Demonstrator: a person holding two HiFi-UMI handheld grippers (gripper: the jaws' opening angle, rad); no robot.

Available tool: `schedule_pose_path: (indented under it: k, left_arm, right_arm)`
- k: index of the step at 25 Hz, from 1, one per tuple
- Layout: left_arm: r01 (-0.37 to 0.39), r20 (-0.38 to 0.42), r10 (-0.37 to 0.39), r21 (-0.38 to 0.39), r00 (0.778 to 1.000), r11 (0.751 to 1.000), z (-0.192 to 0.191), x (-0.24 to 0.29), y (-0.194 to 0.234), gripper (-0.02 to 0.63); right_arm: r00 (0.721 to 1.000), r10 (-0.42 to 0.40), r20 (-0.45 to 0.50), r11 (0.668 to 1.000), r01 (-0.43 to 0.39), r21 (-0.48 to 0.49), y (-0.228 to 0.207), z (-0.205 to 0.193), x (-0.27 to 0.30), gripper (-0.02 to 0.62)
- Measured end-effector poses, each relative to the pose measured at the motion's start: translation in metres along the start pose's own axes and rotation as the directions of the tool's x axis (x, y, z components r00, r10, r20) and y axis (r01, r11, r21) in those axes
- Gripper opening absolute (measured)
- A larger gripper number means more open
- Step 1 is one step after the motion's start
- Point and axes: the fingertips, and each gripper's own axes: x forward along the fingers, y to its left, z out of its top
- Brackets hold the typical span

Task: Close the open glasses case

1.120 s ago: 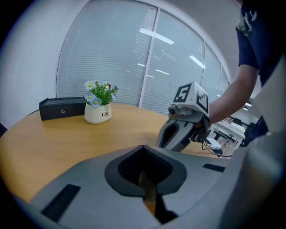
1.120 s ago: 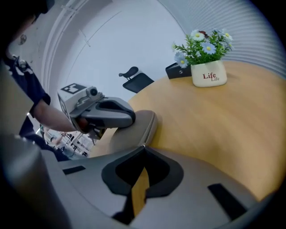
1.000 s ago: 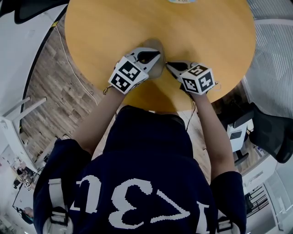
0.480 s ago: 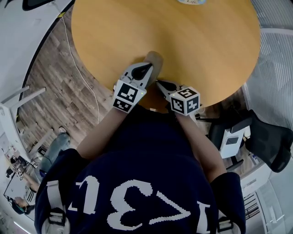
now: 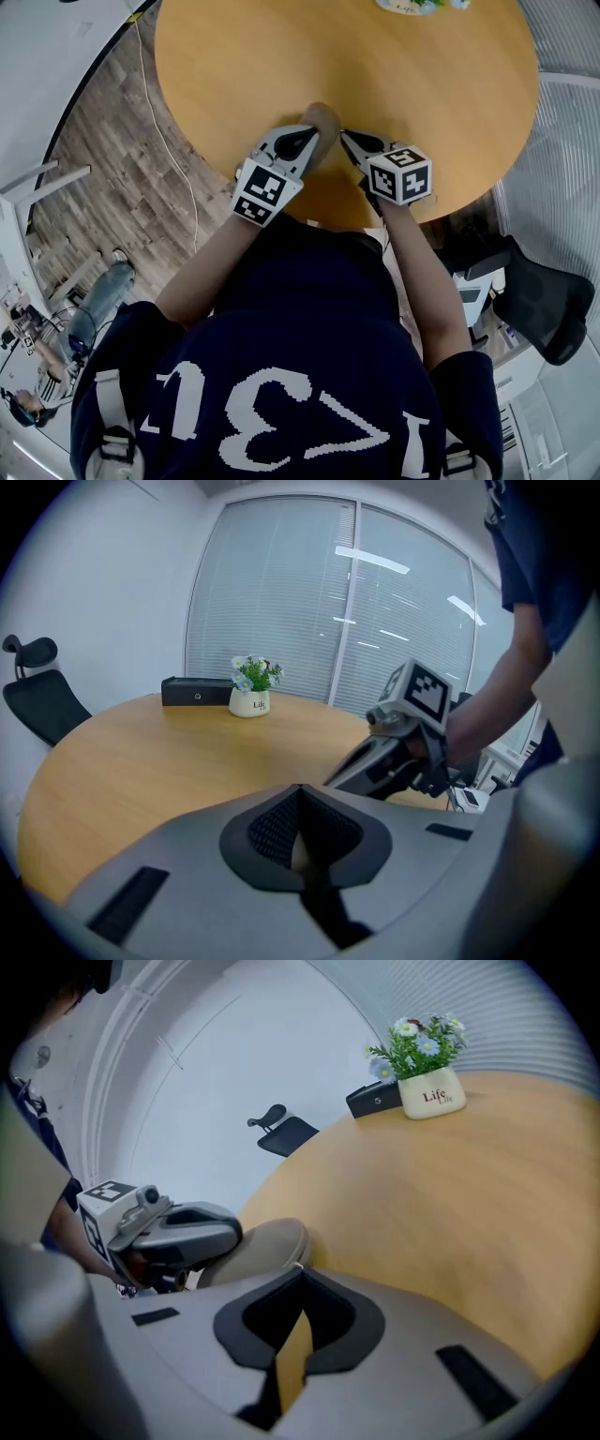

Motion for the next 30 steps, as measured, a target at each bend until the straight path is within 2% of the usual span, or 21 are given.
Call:
schedule_pose_path:
  k: [5, 7, 9, 12, 15, 18, 21, 24, 28, 30]
  left_arm:
    - [0.005, 0.002, -0.005, -0.009, 1.000, 1.000, 0.000, 0.000, 0.001, 0.014]
    - [0.032, -0.005, -0.032, -0.029, 0.999, 0.999, -0.001, 0.000, 0.001, 0.014]
    - [0.068, -0.020, -0.069, -0.032, 0.997, 0.997, 0.001, 0.002, -0.001, 0.014]
    - [0.096, -0.055, -0.096, -0.002, 0.994, 0.995, 0.007, 0.006, -0.004, 0.014]
    - [0.131, -0.063, -0.130, 0.017, 0.990, 0.991, 0.015, 0.011, -0.015, 0.014]
    - [0.180, -0.071, -0.179, 0.013, 0.981, 0.984, 0.020, 0.017, -0.034, 0.014]
    - [0.222, -0.103, -0.218, 0.031, 0.971, 0.975, 0.016, 0.026, -0.053, 0.014]
    - [0.229, -0.121, -0.223, 0.038, 0.967, 0.973, 0.012, 0.035, -0.060, 0.014]
    - [0.220, -0.065, -0.219, 0.011, 0.974, 0.976, 0.012, 0.035, -0.059, 0.014]
    - [0.222, -0.047, -0.221, 0.015, 0.974, 0.975, 0.011, 0.034, -0.059, 0.014]
  right_arm:
    - [0.993, -0.003, -0.115, 0.983, -0.019, -0.185, -0.017, 0.034, 0.023, 0.021]
    - [0.991, -0.002, -0.137, 0.975, -0.029, -0.220, -0.016, 0.035, 0.026, 0.021]
    - [0.993, -0.020, -0.118, 0.980, -0.004, -0.200, -0.022, 0.032, 0.018, 0.021]
    - [0.995, -0.092, -0.039, 0.993, 0.089, -0.074, -0.048, 0.027, -0.011, 0.021]
    - [0.983, -0.184, 0.023, 0.982, 0.182, 0.052, -0.069, 0.008, -0.048, 0.021]
    - [0.972, -0.232, 0.039, 0.966, 0.225, 0.130, -0.068, -0.026, -0.077, 0.021]
    - [0.978, -0.207, 0.003, 0.968, 0.204, 0.144, -0.041, -0.070, -0.088, 0.021]
    - [0.988, -0.155, -0.024, 0.981, 0.157, 0.113, -0.011, -0.100, -0.086, 0.021]
    - [0.986, -0.167, 0.003, 0.981, 0.166, 0.098, -0.016, -0.100, -0.088, 0.021]
    - [0.985, -0.170, -0.004, 0.984, 0.170, 0.057, -0.022, -0.094, -0.090, 0.021]
